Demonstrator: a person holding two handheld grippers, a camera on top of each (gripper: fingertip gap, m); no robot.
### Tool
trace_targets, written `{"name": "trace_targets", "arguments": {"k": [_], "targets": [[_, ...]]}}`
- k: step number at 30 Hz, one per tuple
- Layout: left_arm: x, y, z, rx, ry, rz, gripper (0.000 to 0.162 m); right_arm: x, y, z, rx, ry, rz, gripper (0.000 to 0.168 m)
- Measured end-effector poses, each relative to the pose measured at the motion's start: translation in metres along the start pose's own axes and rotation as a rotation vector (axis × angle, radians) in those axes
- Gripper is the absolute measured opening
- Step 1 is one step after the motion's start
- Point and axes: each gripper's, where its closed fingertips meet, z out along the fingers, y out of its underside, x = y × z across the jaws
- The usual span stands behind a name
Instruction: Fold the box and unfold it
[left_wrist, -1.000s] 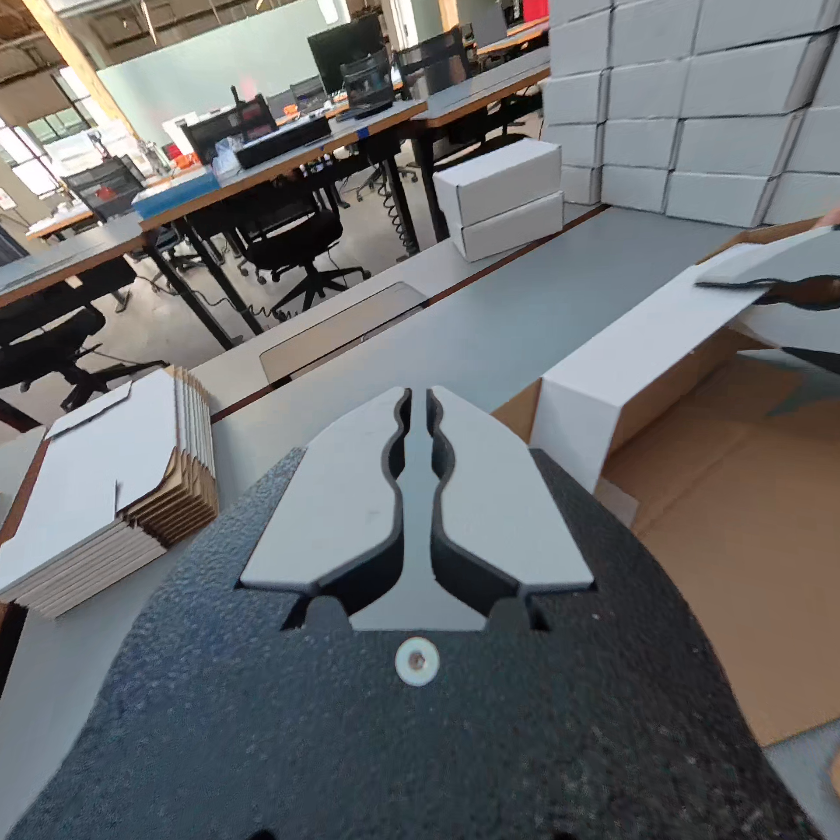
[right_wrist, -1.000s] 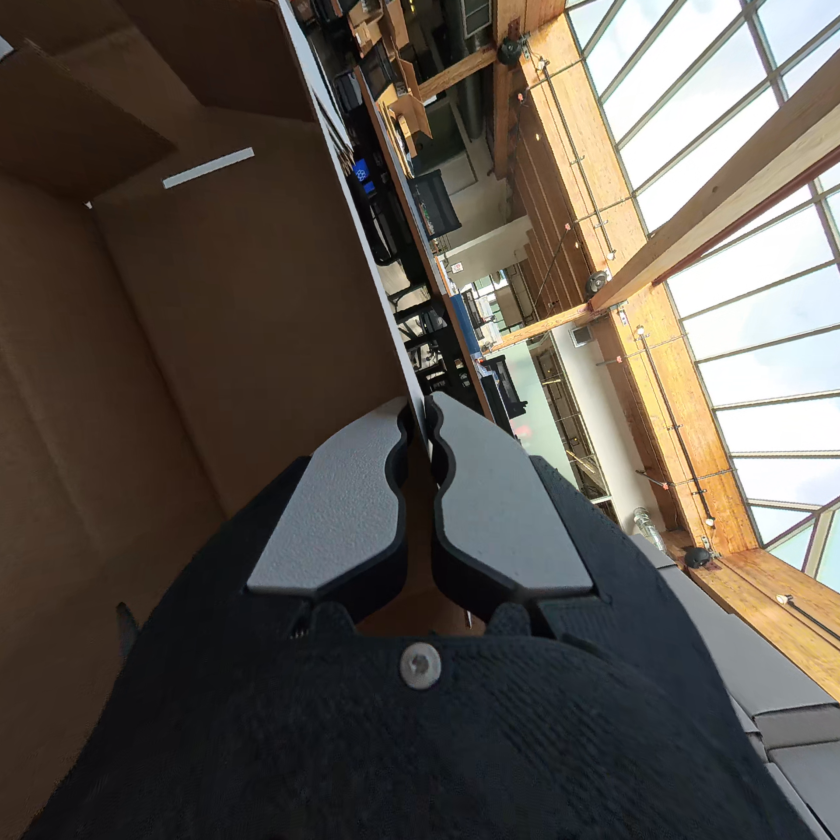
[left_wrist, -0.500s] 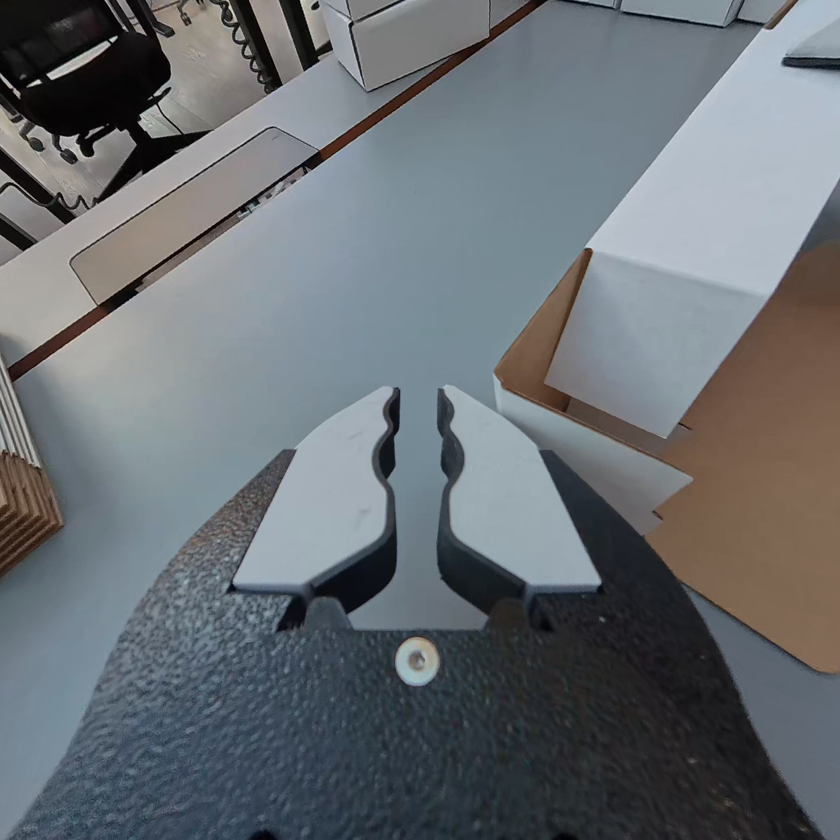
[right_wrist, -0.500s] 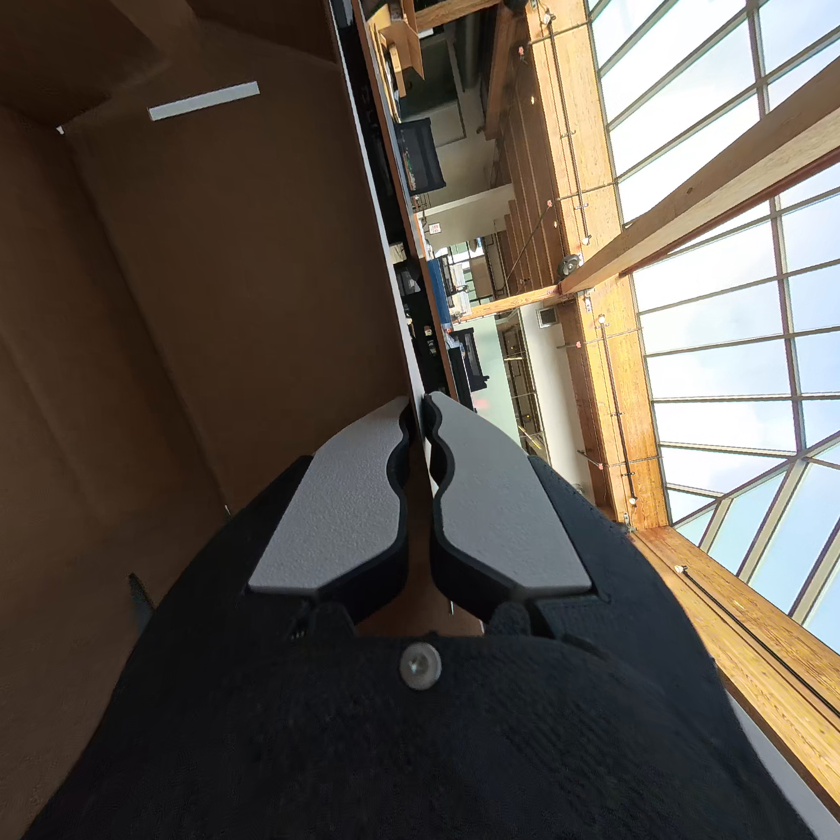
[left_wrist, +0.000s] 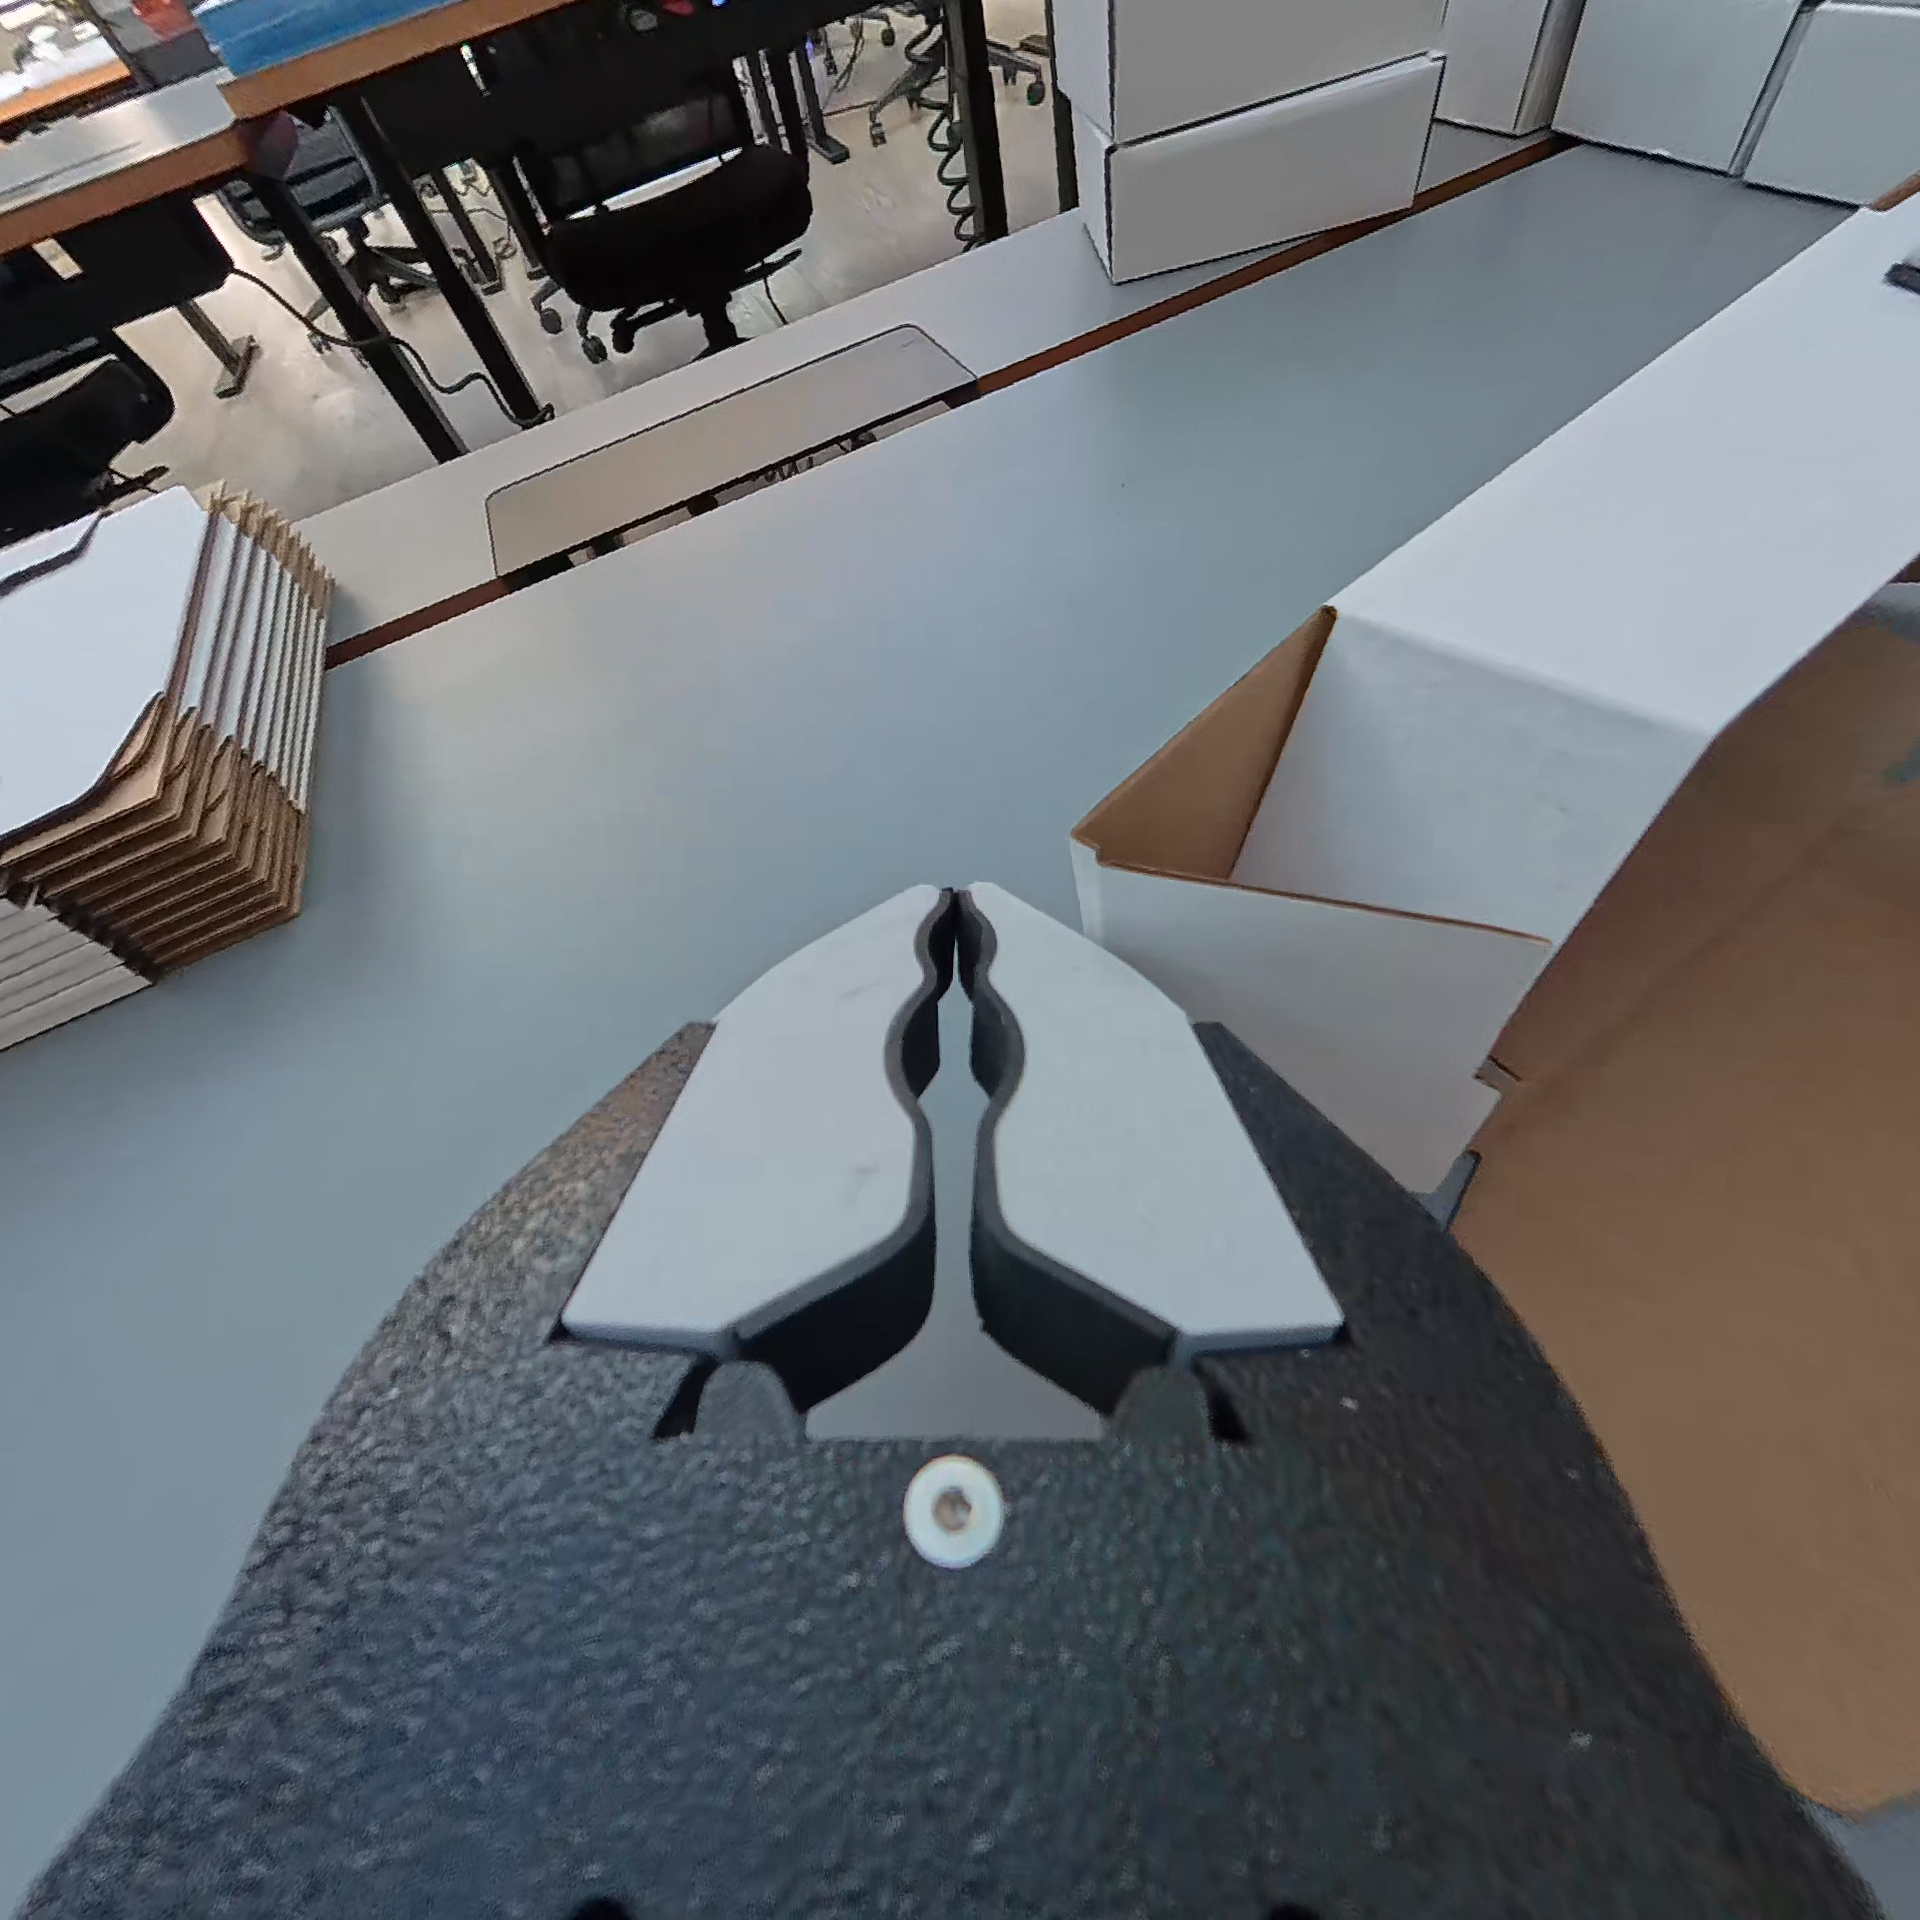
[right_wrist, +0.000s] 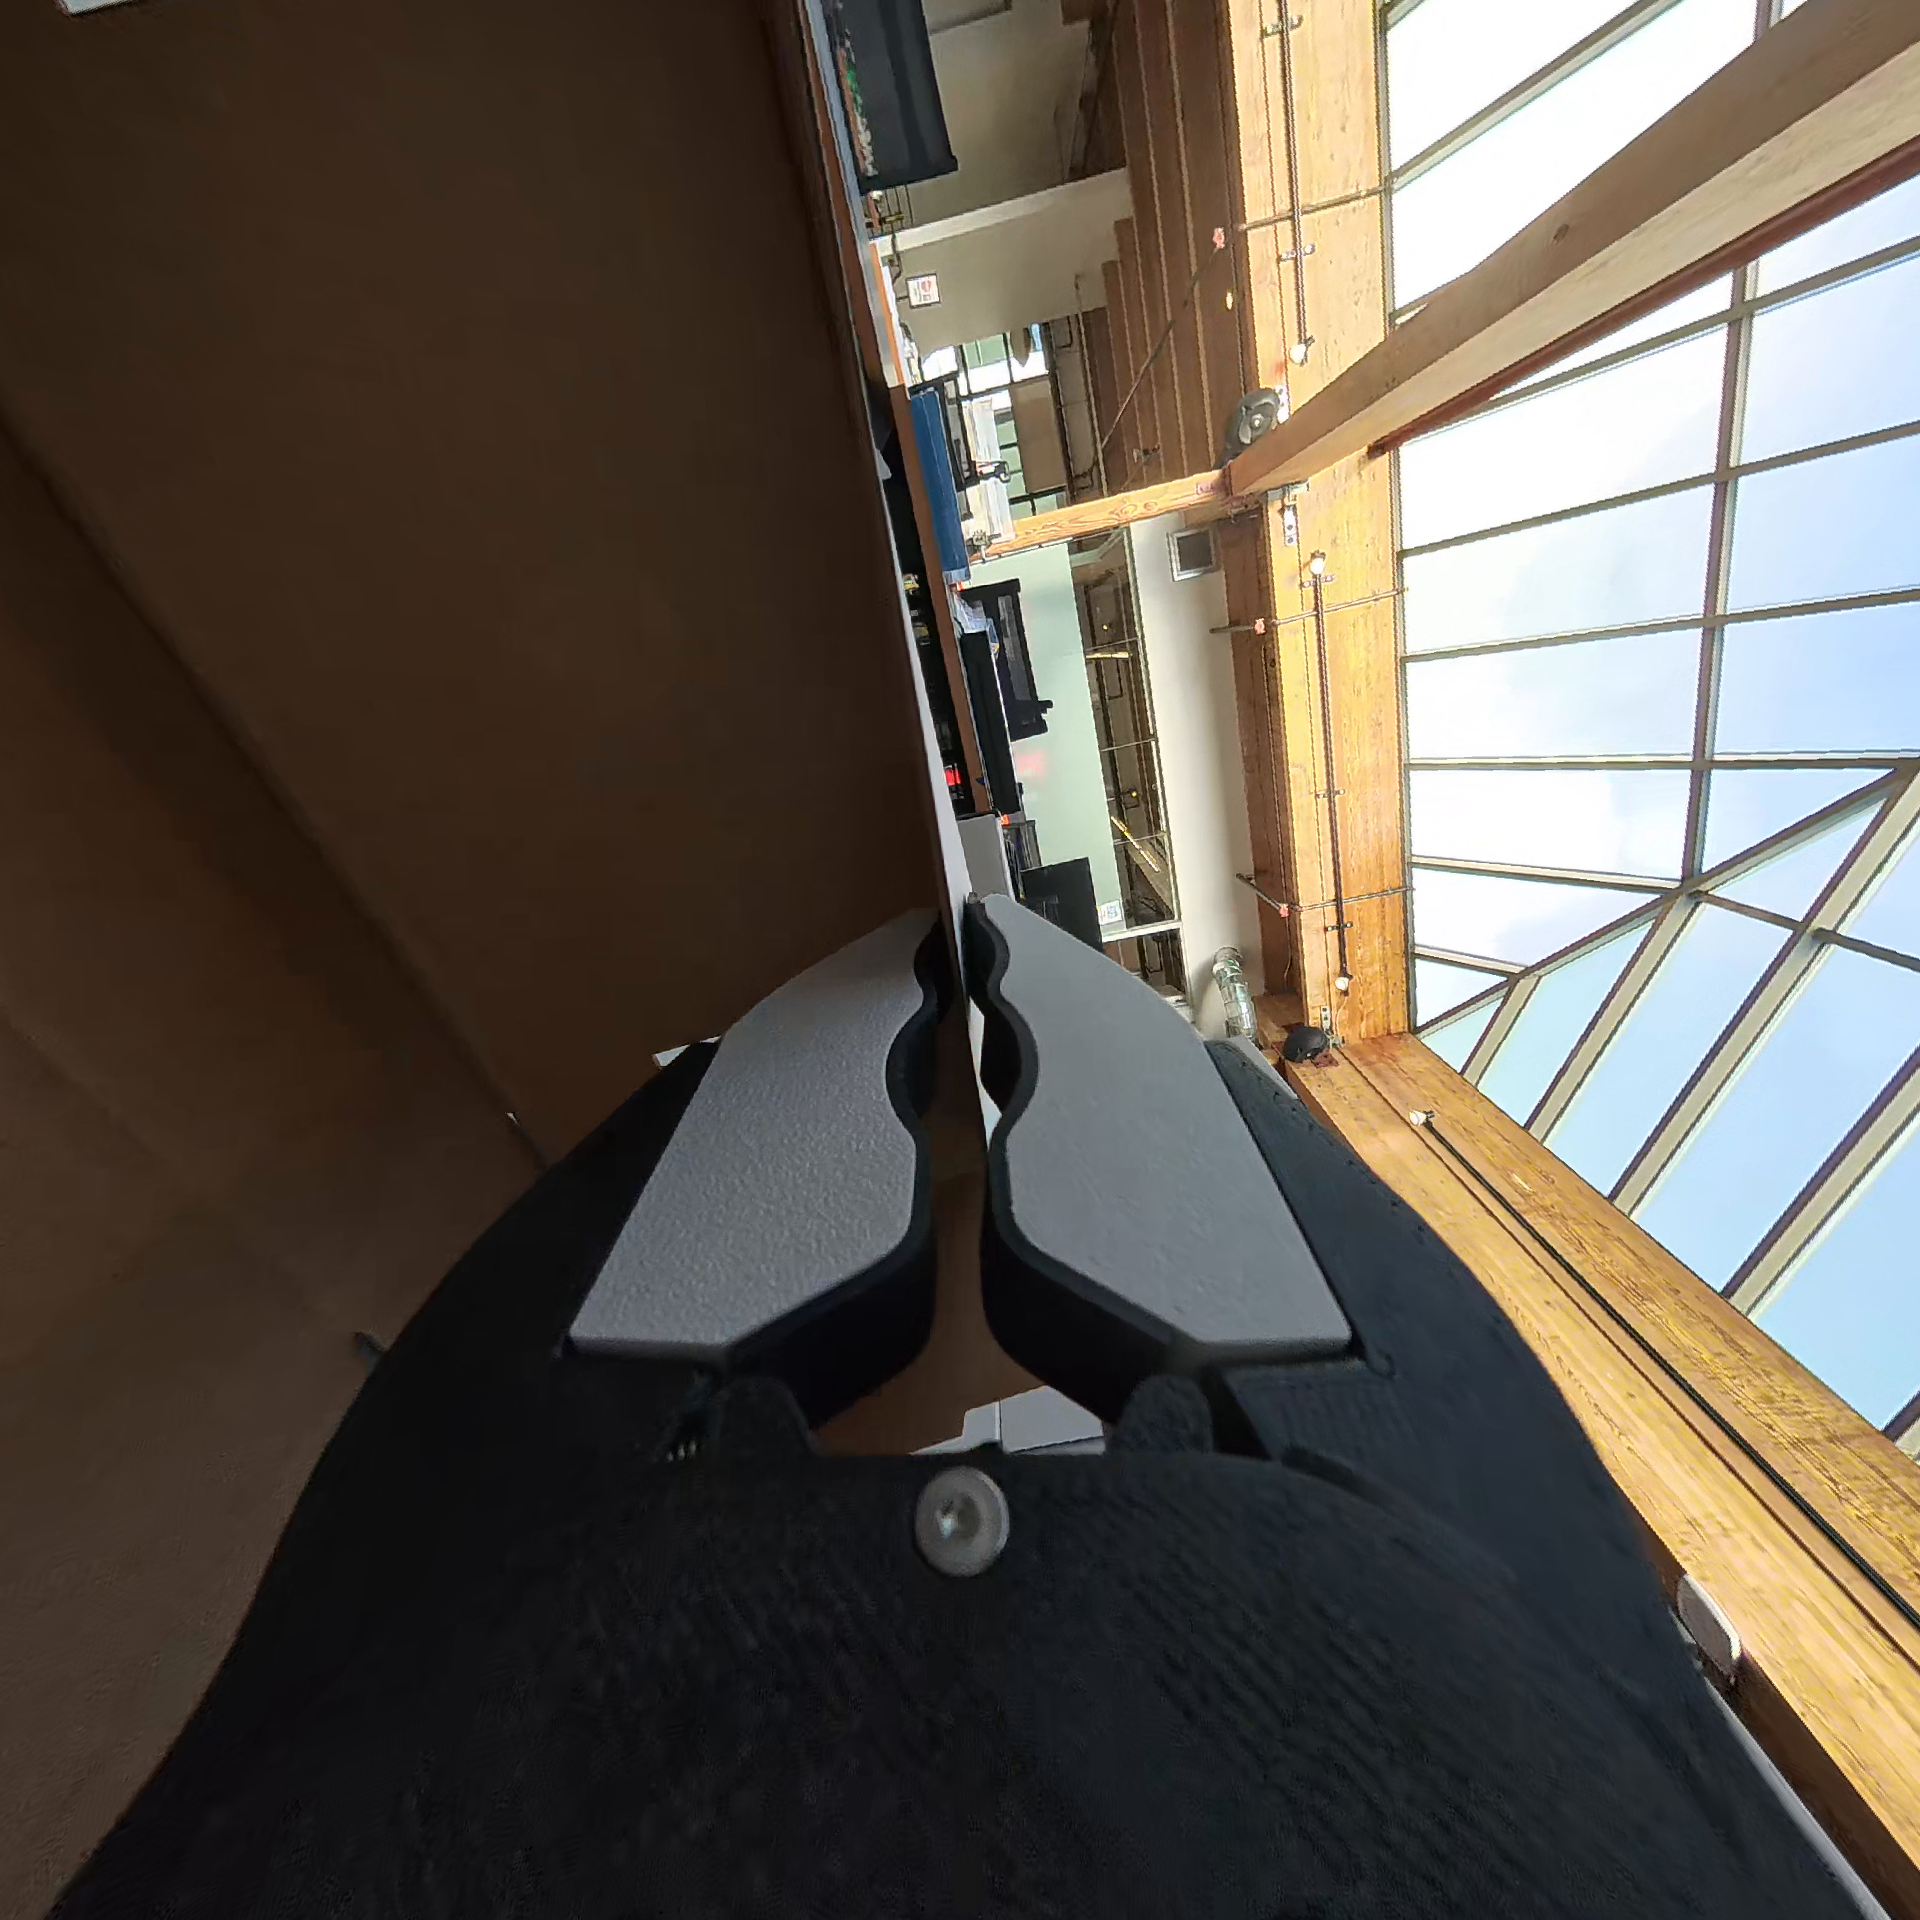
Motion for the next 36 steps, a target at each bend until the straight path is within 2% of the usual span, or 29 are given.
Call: {"name": "trace_targets", "arguments": {"k": [5,8,9,11,13,17,21,26,29,36], "targets": [[0.013,-0.002,-0.009,0.004,-0.003,0.077,0.0,0.002,0.0,0.001,-0.01,-0.011,0.095,0.003],[0.051,-0.007,-0.011,0.024,0.162,0.058,0.0,0.0,-0.003,0.002,0.001,-0.01,0.11,0.003],[0.059,-0.007,-0.01,0.016,0.169,0.063,0.0,0.0,-0.007,0.001,0.013,0.003,0.079,0.003],[0.054,-0.009,-0.007,0.017,0.069,0.146,0.0,0.0,-0.007,0.0,0.001,0.025,0.025,0.003],[0.057,-0.009,-0.004,0.03,0.08,0.133,0.0,-0.001,-0.006,0.0,0.014,0.027,0.036,0.003],[0.053,-0.005,-0.006,0.044,0.189,0.058,0.004,0.0,-0.003,0.0,0.017,0.037,0.021,0.003],[0.057,-0.002,-0.012,0.063,0.417,-0.03,0.009,0.0,-0.003,0.0,0.017,0.025,0.038,0.003],[0.061,0.003,-0.022,0.08,0.614,0.007,0.012,0.0,-0.003,-0.001,0.031,0.023,0.033,0.003],[0.062,0.004,-0.025,0.093,0.68,0.014,0.014,0.0,-0.003,0.0,0.032,0.022,0.039,0.003],[0.066,0.004,-0.029,0.13,0.724,0.044,0.015,0.0,-0.003,0.0,0.034,0.024,0.039,0.003]]}}
